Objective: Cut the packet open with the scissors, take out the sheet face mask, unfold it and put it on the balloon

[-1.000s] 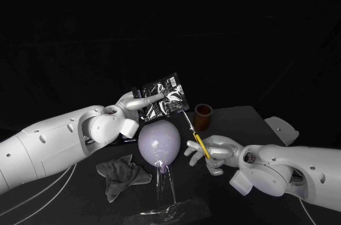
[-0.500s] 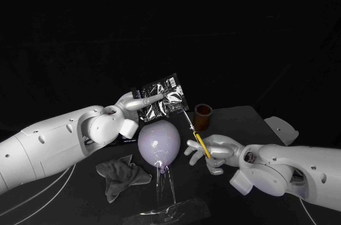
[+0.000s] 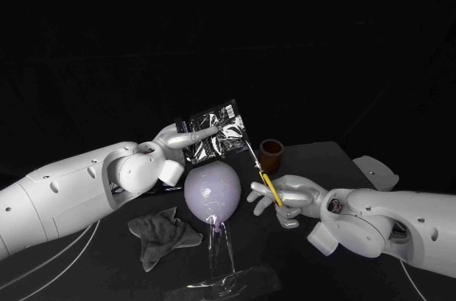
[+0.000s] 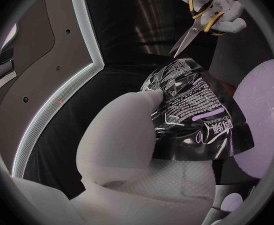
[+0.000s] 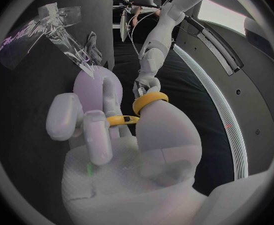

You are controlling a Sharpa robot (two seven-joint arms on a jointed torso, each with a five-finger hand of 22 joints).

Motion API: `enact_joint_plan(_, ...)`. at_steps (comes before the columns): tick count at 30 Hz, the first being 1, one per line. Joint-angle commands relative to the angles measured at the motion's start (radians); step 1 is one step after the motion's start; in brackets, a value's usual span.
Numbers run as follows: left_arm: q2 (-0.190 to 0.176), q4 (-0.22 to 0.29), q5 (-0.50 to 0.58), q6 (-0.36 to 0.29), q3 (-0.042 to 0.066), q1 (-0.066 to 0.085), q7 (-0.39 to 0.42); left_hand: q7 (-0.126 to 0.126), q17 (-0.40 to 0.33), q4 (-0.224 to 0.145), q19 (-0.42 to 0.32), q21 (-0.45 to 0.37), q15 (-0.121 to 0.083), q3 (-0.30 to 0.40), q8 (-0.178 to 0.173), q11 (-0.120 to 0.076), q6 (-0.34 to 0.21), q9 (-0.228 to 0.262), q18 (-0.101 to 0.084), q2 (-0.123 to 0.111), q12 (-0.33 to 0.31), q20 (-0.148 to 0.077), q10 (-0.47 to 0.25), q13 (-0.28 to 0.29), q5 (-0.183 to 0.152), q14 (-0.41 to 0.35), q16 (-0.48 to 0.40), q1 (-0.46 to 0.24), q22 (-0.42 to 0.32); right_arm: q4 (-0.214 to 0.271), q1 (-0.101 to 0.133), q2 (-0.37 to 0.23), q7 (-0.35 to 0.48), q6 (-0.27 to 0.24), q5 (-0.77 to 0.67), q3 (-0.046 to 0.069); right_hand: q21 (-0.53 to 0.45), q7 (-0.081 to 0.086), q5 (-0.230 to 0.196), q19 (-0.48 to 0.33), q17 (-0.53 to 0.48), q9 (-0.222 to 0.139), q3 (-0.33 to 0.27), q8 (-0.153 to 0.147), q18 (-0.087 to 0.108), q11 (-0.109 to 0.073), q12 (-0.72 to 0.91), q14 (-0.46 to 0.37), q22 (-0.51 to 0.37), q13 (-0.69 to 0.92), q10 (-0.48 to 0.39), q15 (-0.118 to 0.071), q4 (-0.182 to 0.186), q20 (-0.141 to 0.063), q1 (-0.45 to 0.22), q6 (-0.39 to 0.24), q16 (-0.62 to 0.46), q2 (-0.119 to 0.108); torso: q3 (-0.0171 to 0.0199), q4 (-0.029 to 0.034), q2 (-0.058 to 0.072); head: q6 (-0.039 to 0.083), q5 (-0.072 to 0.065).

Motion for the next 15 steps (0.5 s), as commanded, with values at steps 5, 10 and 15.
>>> enact_joint_plan(5,0.002,0.004,-0.010,0.016,0.002,0.002,-0.006,0.008,0.002,-0.005,0.007,0.004,0.000,0.003,0.004,0.000,0.000,0.051,0.014,0.009,-0.004,0.001,0.006,0.000,0.004,0.004,0.003,-0.002,0.001,-0.003,0.006,0.006,0.022,0.007,-0.012,0.002,-0.005,0.005,0.000,-0.008,0.044,-0.002,-0.010,0.007,0.011,0.025,-0.005,0.059,0.039,-0.001,0.082,-0.015,-0.001,0.000,0.000,0.002,0.006,0.012,0.0001,0.0004,0.000,-0.004,0.003)
enact_joint_plan(10,0.003,0.003,-0.012,0.014,0.002,0.002,-0.005,0.008,0.002,-0.005,0.007,0.004,0.000,0.003,0.004,0.000,0.000,0.051,0.014,0.009,-0.004,0.001,0.006,0.000,0.004,0.004,0.003,-0.002,0.000,-0.006,0.009,0.008,0.021,0.008,-0.012,0.002,-0.005,0.005,0.000,-0.008,0.044,-0.002,-0.010,0.007,0.011,0.025,-0.005,0.059,0.039,-0.001,0.082,-0.015,-0.001,0.000,0.000,0.002,0.006,0.012,-0.0004,0.0003,0.000,-0.003,0.005)
enact_joint_plan(15,0.004,-0.004,-0.008,-0.003,0.002,0.001,0.008,0.008,0.002,-0.005,0.007,0.004,0.000,0.004,0.004,0.000,0.000,0.052,0.014,0.009,-0.005,0.000,0.006,0.000,0.004,0.004,0.003,-0.002,0.000,-0.007,0.009,0.003,0.018,0.009,-0.012,0.002,-0.005,0.005,0.000,-0.008,0.043,-0.003,-0.013,0.007,0.011,0.025,-0.006,0.059,0.039,-0.002,0.083,-0.015,-0.001,0.000,0.001,0.003,0.006,0.013,-0.0010,-0.0013,0.000,-0.002,0.007)
